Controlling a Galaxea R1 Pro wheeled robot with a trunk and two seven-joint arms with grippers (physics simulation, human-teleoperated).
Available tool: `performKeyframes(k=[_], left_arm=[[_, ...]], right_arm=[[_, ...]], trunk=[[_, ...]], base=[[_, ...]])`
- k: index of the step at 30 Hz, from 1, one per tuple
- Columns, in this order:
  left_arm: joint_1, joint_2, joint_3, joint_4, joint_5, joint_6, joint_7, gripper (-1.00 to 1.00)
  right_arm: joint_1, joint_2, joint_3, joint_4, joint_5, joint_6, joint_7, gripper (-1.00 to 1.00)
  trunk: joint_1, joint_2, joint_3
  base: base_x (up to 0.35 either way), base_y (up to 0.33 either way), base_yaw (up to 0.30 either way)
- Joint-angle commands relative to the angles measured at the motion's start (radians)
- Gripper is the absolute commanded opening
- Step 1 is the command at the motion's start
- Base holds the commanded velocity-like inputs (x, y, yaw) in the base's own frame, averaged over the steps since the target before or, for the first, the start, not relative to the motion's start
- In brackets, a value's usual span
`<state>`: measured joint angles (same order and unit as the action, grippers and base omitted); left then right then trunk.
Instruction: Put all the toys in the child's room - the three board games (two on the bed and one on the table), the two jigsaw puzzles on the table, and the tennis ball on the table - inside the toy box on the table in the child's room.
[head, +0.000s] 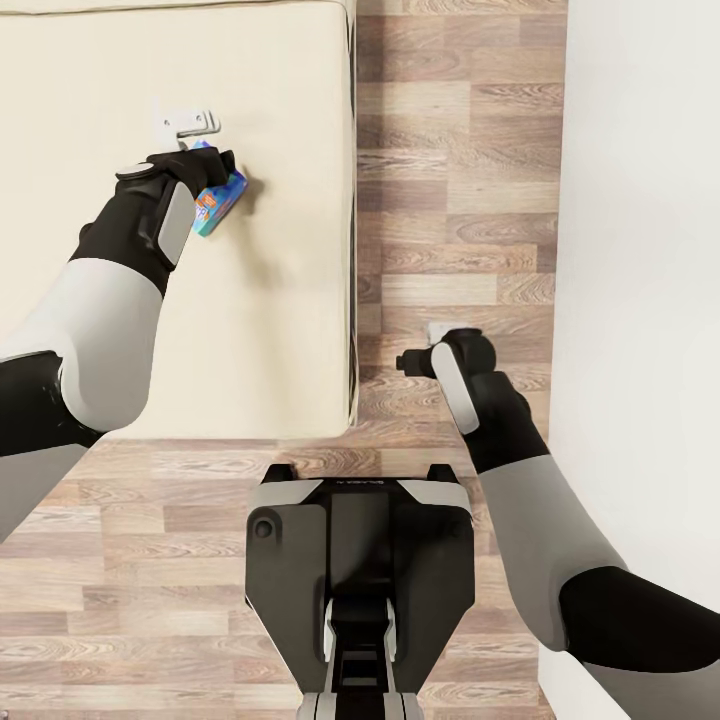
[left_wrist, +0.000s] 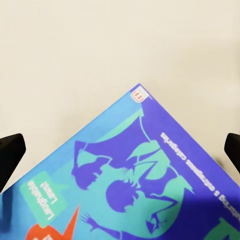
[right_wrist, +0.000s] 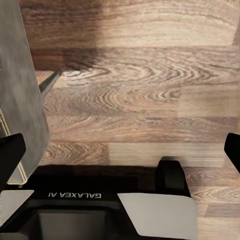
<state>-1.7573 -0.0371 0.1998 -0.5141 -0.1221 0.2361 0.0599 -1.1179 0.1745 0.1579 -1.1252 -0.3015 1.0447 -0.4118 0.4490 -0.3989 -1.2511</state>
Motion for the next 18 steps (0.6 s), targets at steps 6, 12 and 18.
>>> performKeyframes(k=[6, 12, 18], left_arm=[[0.000, -0.001, 0.007, 0.020, -0.010, 0.006, -0.002, 1.00], [0.000, -0.010, 0.007, 0.020, -0.010, 0.006, -0.002, 1.00], [0.000, -0.016, 0.007, 0.019, -0.010, 0.008, -0.002, 1.00]], right_arm=[[0.000, 0.000, -0.021, -0.054, -0.010, 0.003, -0.010, 1.00], [0.000, 0.000, -0.042, -0.164, -0.010, 0.003, -0.011, 1.00], [0.000, 0.000, -0.047, -0.228, -0.009, 0.003, -0.023, 1.00]], trunk=[[0.001, -0.001, -0.001], [0.001, -0.001, -0.001], [0.001, -0.001, -0.002]], base=[[-0.004, 0.000, 0.000], [0.000, 0.000, 0.000], [-0.055, 0.000, 0.000]])
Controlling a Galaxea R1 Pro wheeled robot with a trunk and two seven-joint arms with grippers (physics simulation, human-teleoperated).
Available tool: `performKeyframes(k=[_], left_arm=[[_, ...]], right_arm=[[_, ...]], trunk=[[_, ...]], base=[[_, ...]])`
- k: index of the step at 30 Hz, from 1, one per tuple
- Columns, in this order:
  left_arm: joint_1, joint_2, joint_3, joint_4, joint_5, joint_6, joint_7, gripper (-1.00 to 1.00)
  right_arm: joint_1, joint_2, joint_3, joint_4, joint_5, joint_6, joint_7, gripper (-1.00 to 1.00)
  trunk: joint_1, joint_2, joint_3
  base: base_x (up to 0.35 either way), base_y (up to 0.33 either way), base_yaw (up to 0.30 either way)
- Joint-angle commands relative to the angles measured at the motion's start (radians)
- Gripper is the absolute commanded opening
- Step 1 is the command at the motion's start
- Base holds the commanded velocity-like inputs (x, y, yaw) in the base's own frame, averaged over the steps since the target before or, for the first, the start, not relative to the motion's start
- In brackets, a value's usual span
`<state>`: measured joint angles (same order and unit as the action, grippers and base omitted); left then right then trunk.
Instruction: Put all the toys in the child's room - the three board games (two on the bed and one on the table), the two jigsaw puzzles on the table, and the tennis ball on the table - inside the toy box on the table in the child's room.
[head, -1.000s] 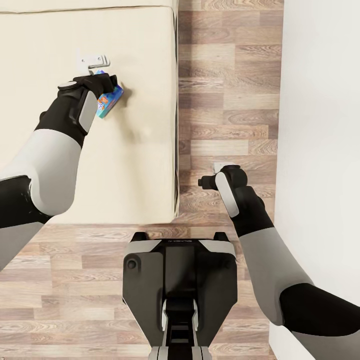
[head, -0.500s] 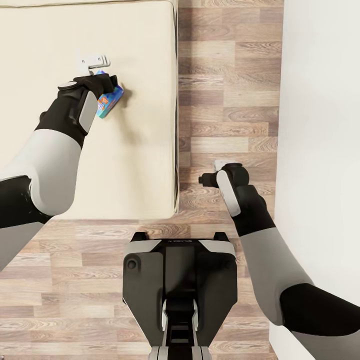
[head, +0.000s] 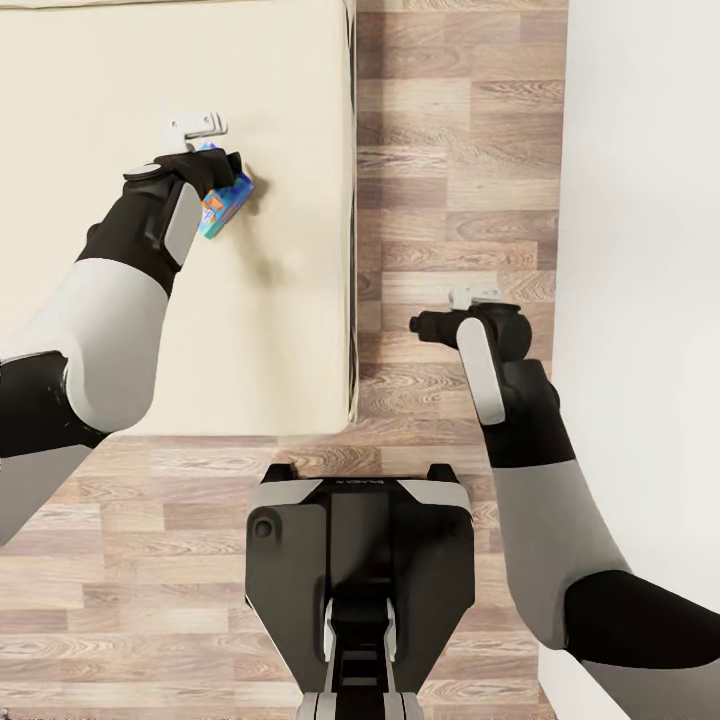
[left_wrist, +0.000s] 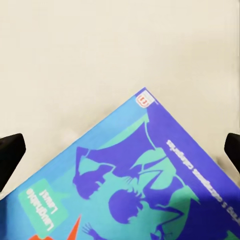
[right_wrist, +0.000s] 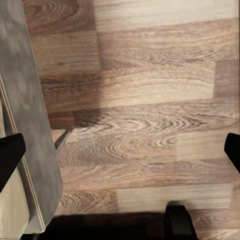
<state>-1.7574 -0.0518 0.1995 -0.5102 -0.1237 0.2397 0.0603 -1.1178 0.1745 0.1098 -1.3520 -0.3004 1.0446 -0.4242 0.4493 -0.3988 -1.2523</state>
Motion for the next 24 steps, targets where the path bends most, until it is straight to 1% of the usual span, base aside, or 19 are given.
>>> performKeyframes(k=[1, 13, 24], left_arm=[[0.000, -0.003, 0.008, 0.015, -0.008, 0.005, -0.002, 1.00], [0.000, -0.009, 0.008, 0.013, -0.008, 0.007, -0.002, 1.00], [0.000, -0.010, 0.009, 0.013, -0.008, 0.007, 0.001, 1.00]], right_arm=[[0.000, 0.000, 0.000, -0.004, -0.010, 0.003, -0.014, 1.00], [0.000, 0.000, -0.001, -0.010, -0.009, 0.003, -0.019, 1.00], [0.000, 0.000, 0.000, -0.007, -0.008, 0.003, -0.019, 1.00]], trunk=[[0.001, -0.001, -0.001], [0.001, -0.001, -0.001], [0.001, -0.001, -0.001]], base=[[-0.191, 0.000, 0.000], [-0.089, 0.000, 0.000], [-0.040, 0.016, 0.000]])
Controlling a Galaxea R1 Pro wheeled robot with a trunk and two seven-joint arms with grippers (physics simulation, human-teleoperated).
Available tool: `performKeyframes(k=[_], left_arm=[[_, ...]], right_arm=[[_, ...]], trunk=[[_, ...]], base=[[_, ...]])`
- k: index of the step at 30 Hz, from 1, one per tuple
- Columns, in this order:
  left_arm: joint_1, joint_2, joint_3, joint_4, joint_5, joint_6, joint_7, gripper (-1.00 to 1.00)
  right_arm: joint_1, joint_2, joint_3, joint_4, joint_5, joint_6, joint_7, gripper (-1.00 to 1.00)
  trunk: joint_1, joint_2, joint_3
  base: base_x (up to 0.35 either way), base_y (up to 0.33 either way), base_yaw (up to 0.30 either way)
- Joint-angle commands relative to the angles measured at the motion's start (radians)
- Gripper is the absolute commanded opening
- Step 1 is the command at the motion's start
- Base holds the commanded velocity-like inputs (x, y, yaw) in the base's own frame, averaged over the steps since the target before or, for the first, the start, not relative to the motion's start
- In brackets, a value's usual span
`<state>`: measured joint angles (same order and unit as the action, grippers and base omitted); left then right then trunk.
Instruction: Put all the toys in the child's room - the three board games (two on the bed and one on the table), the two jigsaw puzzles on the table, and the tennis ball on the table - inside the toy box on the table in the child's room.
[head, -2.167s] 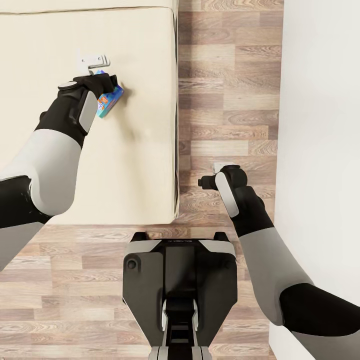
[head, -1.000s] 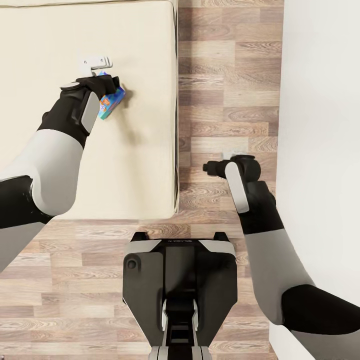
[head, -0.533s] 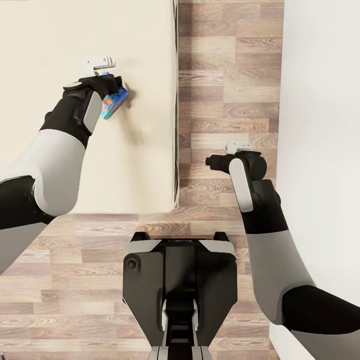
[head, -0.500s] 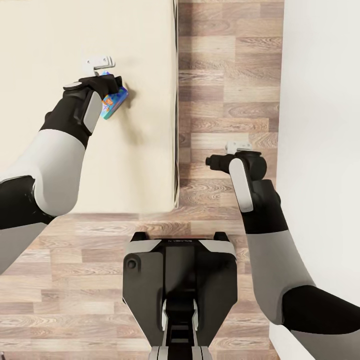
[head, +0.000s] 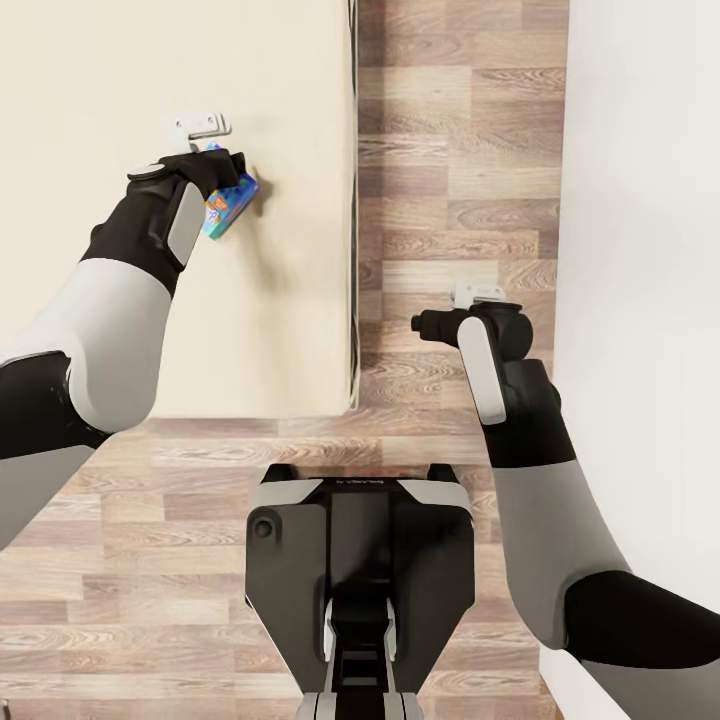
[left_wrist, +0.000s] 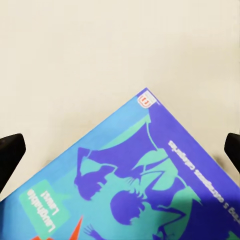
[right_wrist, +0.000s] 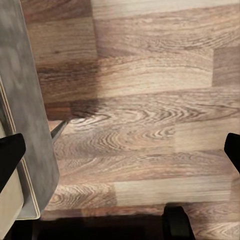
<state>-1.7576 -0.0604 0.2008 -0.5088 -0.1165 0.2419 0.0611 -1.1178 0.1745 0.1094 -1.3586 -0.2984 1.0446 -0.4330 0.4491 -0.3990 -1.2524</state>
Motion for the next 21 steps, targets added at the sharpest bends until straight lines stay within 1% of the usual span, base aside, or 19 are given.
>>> performKeyframes(k=[1, 4, 8, 13, 17, 21], left_arm=[[0.000, -0.001, 0.008, 0.012, -0.015, 0.005, 0.000, 1.00], [0.000, -0.001, 0.008, 0.012, -0.015, 0.005, 0.000, 1.00], [0.000, -0.001, 0.008, 0.012, -0.015, 0.005, -0.001, 1.00], [0.000, -0.001, 0.007, 0.012, -0.015, 0.005, -0.001, 1.00], [0.001, -0.001, 0.006, 0.011, -0.015, 0.005, -0.001, 1.00], [0.001, -0.001, 0.005, 0.008, -0.015, 0.005, -0.001, 1.00]], right_arm=[[0.000, 0.000, 0.001, 0.000, -0.010, 0.003, -0.010, 1.00], [0.000, 0.000, 0.001, 0.002, -0.010, 0.003, -0.010, 1.00], [0.000, 0.000, 0.001, 0.003, -0.009, 0.003, -0.010, 1.00], [0.000, 0.000, 0.000, 0.004, -0.009, 0.003, -0.010, 1.00], [0.000, 0.000, 0.000, 0.004, -0.010, 0.003, -0.010, 1.00], [0.000, 0.000, 0.000, 0.004, -0.011, 0.003, -0.010, 1.00]], trunk=[[0.001, -0.001, -0.001], [0.001, -0.001, -0.001], [0.001, -0.001, -0.001], [0.001, -0.001, -0.001], [0.001, -0.001, -0.001], [0.001, -0.001, -0.001]], base=[[-0.086, 0.047, 0.000], [-0.148, 0.079, 0.000], [-0.063, 0.028, 0.000], [-0.160, 0.038, 0.000], [-0.065, 0.013, 0.000], [-0.193, 0.003, 0.000]])
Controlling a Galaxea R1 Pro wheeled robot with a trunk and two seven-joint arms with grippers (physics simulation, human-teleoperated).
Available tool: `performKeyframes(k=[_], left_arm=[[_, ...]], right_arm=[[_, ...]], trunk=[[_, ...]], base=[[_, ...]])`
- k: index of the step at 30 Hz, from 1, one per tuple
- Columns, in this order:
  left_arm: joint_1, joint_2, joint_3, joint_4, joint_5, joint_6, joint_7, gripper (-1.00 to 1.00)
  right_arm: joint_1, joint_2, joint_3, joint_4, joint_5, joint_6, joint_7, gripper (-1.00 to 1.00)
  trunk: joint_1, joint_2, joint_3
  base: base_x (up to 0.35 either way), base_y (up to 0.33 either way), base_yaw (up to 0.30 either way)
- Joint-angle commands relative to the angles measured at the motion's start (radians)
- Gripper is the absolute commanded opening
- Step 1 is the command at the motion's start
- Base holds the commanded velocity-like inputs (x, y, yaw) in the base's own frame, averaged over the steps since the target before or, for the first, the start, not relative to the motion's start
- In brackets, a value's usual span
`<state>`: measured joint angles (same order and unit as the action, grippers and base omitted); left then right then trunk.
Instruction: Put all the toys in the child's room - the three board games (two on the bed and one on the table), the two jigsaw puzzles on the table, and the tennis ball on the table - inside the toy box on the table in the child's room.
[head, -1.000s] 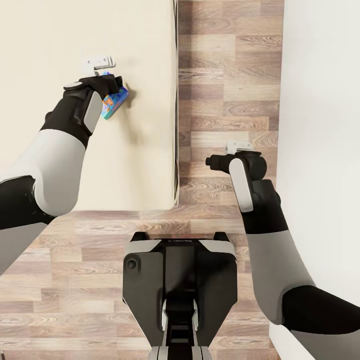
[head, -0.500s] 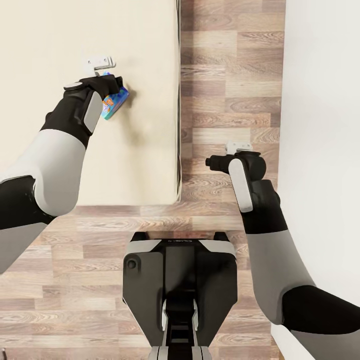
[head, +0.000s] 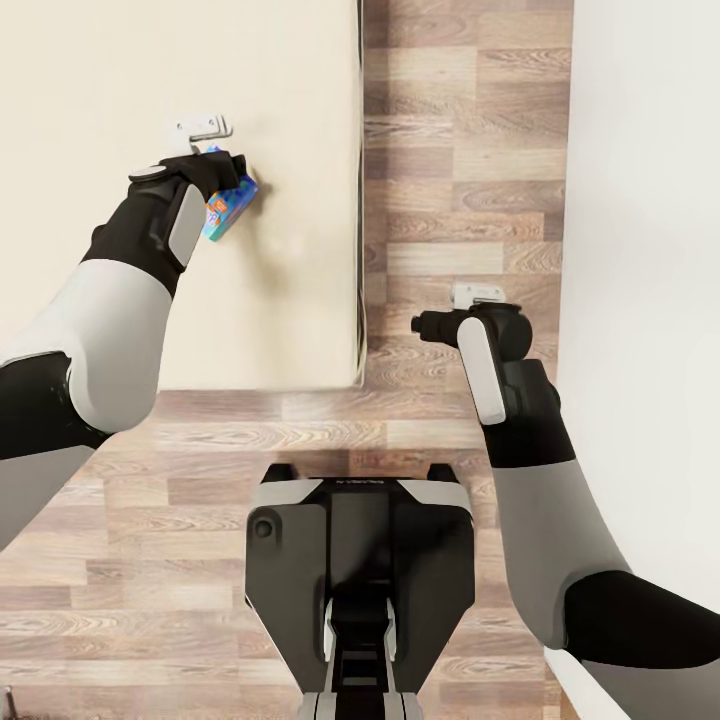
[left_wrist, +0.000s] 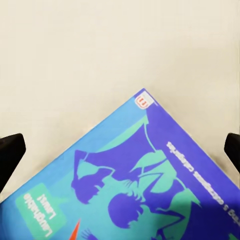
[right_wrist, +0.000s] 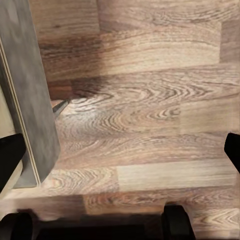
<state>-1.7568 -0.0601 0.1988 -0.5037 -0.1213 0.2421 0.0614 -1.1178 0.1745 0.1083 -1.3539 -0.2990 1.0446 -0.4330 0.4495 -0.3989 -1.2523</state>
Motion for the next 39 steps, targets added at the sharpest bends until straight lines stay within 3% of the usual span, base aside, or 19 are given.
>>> performKeyframes(k=[1, 39], left_arm=[[0.000, -0.001, 0.007, 0.003, -0.011, 0.005, -0.002, 1.00], [0.000, -0.001, 0.008, -0.001, -0.011, 0.008, -0.002, 1.00]], right_arm=[[0.000, 0.000, 0.001, -0.001, -0.010, 0.003, -0.010, 1.00], [0.000, 0.000, 0.001, 0.005, -0.011, 0.003, -0.010, 1.00]], trunk=[[0.001, -0.001, -0.001], [0.001, -0.001, -0.001]], base=[[-0.156, 0.001, 0.000], [-0.153, 0.000, 0.000]])
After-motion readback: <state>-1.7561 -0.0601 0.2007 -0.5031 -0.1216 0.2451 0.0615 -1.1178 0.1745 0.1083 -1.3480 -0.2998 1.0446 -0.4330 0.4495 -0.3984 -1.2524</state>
